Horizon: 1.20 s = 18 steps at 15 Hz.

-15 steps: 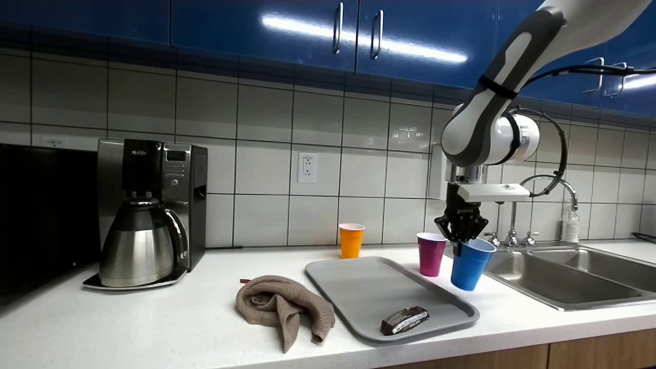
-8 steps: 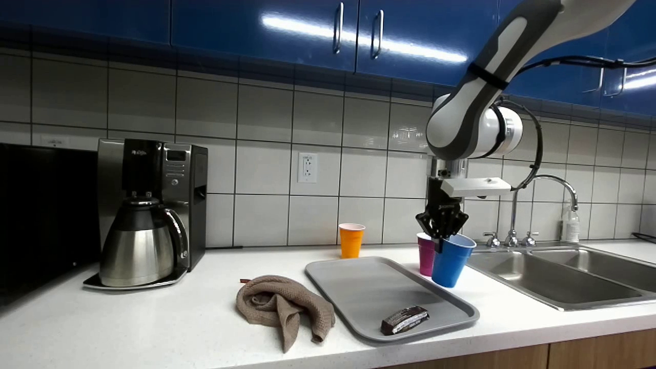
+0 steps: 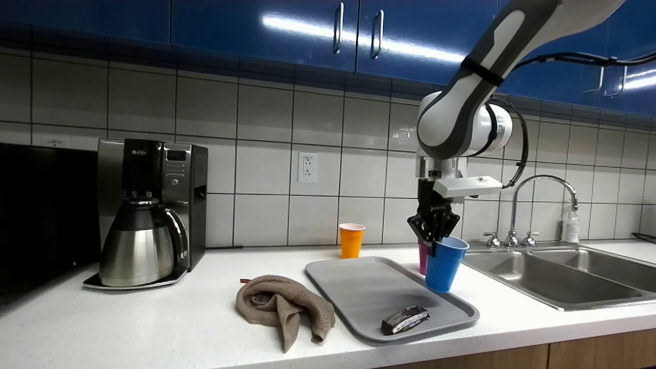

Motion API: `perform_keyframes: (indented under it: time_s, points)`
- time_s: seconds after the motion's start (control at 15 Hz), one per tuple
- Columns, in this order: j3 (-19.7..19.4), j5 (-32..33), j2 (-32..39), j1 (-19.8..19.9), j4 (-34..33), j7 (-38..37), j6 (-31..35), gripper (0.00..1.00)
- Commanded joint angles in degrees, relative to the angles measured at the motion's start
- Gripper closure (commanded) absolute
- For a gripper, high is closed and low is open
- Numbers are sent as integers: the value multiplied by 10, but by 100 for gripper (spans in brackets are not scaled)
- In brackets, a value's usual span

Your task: Put the cups on the grey tray.

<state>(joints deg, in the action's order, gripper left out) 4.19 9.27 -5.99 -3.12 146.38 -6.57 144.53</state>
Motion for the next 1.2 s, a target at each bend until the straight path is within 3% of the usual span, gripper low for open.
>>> perform_keyframes:
  time_s: [0.0, 1.07, 1.13]
  points:
    - [10, 17, -6, -2, -6, -18, -42, 99]
    - [10, 52, 36, -4, -8, -71, -55, 99]
    - [10, 55, 37, -4, -9, -79, -57, 72]
